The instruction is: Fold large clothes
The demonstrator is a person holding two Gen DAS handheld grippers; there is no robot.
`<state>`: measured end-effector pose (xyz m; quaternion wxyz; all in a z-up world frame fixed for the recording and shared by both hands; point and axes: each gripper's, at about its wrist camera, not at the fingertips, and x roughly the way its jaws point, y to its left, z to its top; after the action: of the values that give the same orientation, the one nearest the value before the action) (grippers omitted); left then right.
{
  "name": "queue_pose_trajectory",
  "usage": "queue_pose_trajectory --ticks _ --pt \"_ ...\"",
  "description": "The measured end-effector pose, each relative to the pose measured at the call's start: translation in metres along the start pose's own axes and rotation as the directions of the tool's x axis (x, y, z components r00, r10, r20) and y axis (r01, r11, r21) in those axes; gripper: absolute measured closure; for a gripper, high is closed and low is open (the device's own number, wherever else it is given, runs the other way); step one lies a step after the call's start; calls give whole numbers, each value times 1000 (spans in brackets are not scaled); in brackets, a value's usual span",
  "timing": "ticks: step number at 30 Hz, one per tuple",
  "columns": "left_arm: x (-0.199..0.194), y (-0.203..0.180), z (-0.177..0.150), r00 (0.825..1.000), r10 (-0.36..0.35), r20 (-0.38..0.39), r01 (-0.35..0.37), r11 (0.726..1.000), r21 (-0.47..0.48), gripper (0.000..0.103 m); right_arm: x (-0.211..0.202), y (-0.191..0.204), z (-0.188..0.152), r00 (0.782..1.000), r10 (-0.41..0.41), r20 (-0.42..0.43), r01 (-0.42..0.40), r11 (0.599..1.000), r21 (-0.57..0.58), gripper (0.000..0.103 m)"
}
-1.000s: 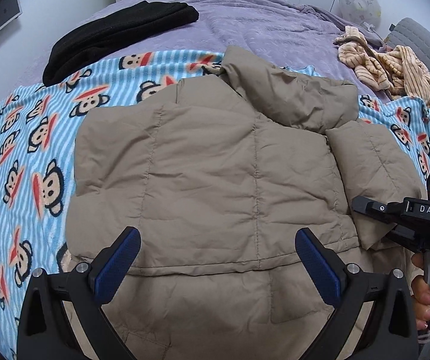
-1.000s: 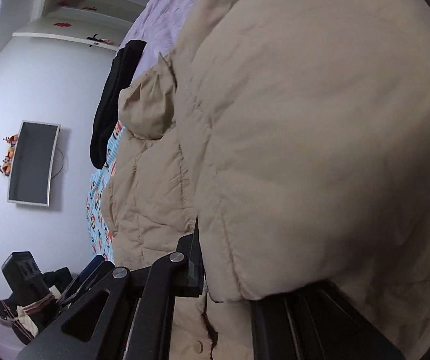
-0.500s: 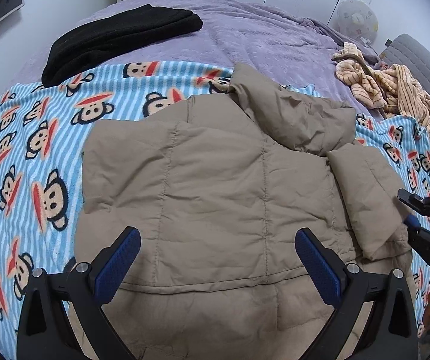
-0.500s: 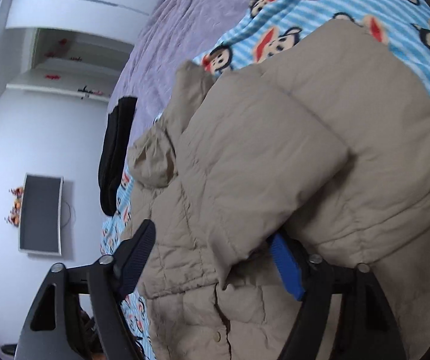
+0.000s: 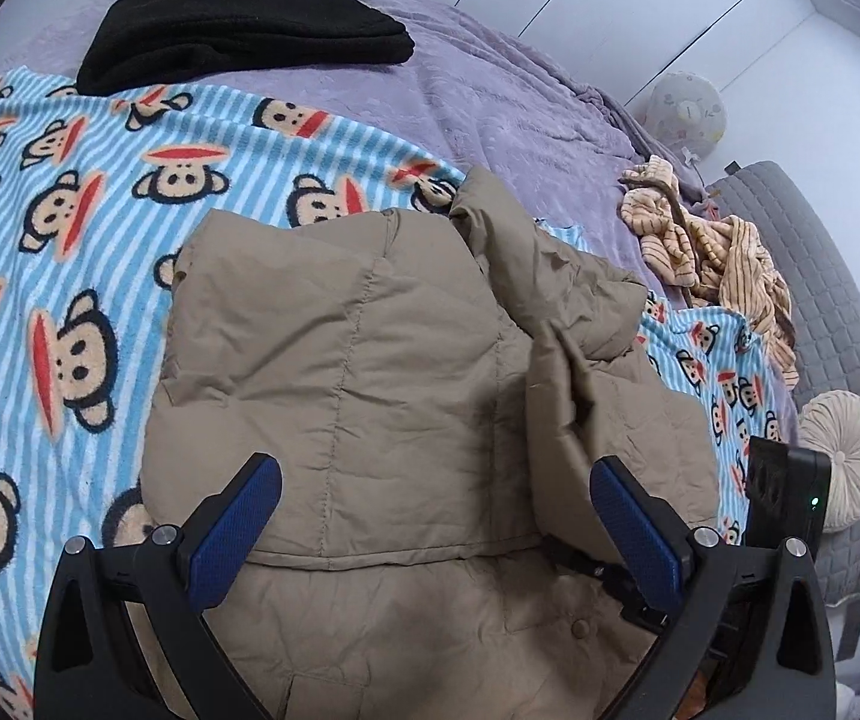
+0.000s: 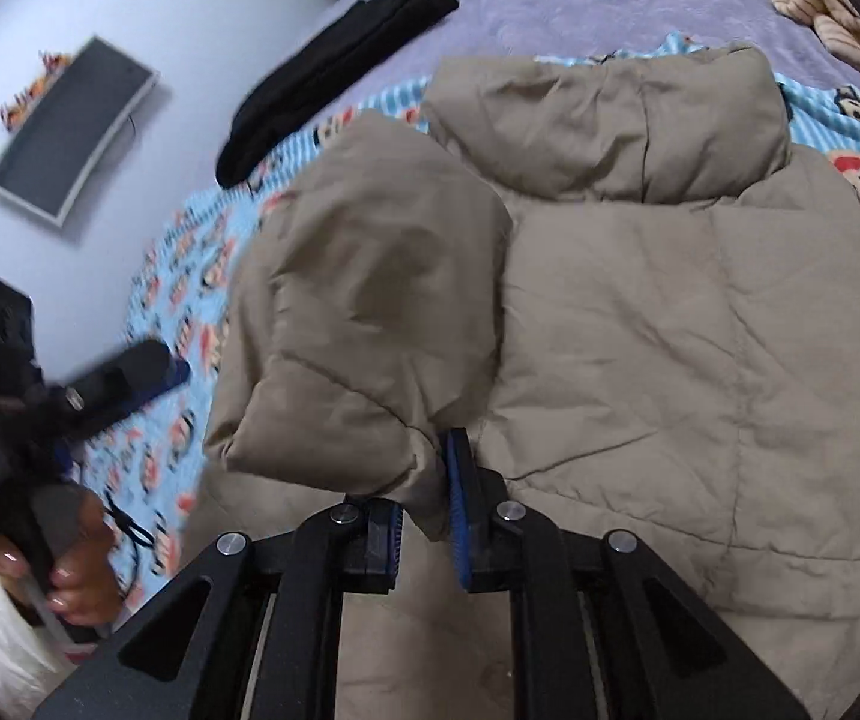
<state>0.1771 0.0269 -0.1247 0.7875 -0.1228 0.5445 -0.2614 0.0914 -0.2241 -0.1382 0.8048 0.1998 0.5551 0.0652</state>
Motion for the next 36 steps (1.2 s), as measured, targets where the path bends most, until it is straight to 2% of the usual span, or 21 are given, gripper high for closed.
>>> queue_pose_trajectory --ticks 1,2,3,5,7,10,11,12,13,14,15,17,19,22,26,27,29,31,36 --pt "3 0 -1 1000 -13 -14 13 1000 -3 0 3 2 -3 1000 -21 -23 21 1000 -7 82" --pt "7 -2 -2 999 -26 -27 26 1000 -2 0 2 2 -6 999 -16 -35 16 1000 -6 69" --pt "10 -5 -3 998 -44 -42 44 999 4 0 -3 1 -9 999 1 -35 -1 1000 -1 62" --pt "21 -13 -5 993 -90 -78 92 996 18 0 -14 -5 -15 999 27 -22 -26 1000 12 27" --pt "34 -22 -7 987 -114 -113 118 993 28 0 -34 -17 -23 999 35 9 -36 999 33 26" --pt "61 -32 -9 985 -79 -156 88 995 48 2 -60 -46 -40 998 -45 43 40 994 103 26" --pt "70 -34 -9 982 -74 -175 84 995 50 17 -67 -58 -46 996 -71 49 64 989 136 27" --pt "80 -37 -9 976 -78 -203 90 995 49 46 -74 -74 -53 994 -90 56 79 981 176 30" --pt "91 -40 -9 967 -83 -242 95 995 41 63 -76 -88 -57 993 -102 52 89 973 213 51" --pt "101 -43 -9 958 -82 -275 94 995 31 90 -79 -103 -63 992 -122 38 109 961 253 77" --pt "106 -47 -10 956 -78 -284 89 996 25 90 -81 -118 -69 989 -143 24 130 950 283 82" --pt "101 -62 -6 970 -55 -236 73 995 71 92 -86 -142 -80 983 -183 11 170 933 317 86" --pt "87 -69 2 983 -61 -173 77 993 88 92 -86 -159 -83 977 -213 7 198 919 340 90" --pt "70 -59 13 993 -29 -111 38 996 84 92 -91 -171 -73 967 -251 40 223 911 347 91" --pt "82 -32 10 984 49 -169 -40 998 58 92 -99 -180 -47 914 -393 101 349 888 298 91" --pt "86 -29 6 982 69 -177 -57 996 75 92 -94 -190 -43 912 -400 89 356 881 313 91" --pt "91 -29 0 980 107 -169 -86 988 125 92 -85 -211 -45 932 -358 63 313 879 360 96" --pt "90 -29 0 980 124 -159 -103 986 132 91 -80 -225 -50 942 -330 59 284 880 381 100" --pt "71 -20 4 976 184 -120 -173 980 97 91 -82 -215 -50 939 -339 56 297 883 363 100"
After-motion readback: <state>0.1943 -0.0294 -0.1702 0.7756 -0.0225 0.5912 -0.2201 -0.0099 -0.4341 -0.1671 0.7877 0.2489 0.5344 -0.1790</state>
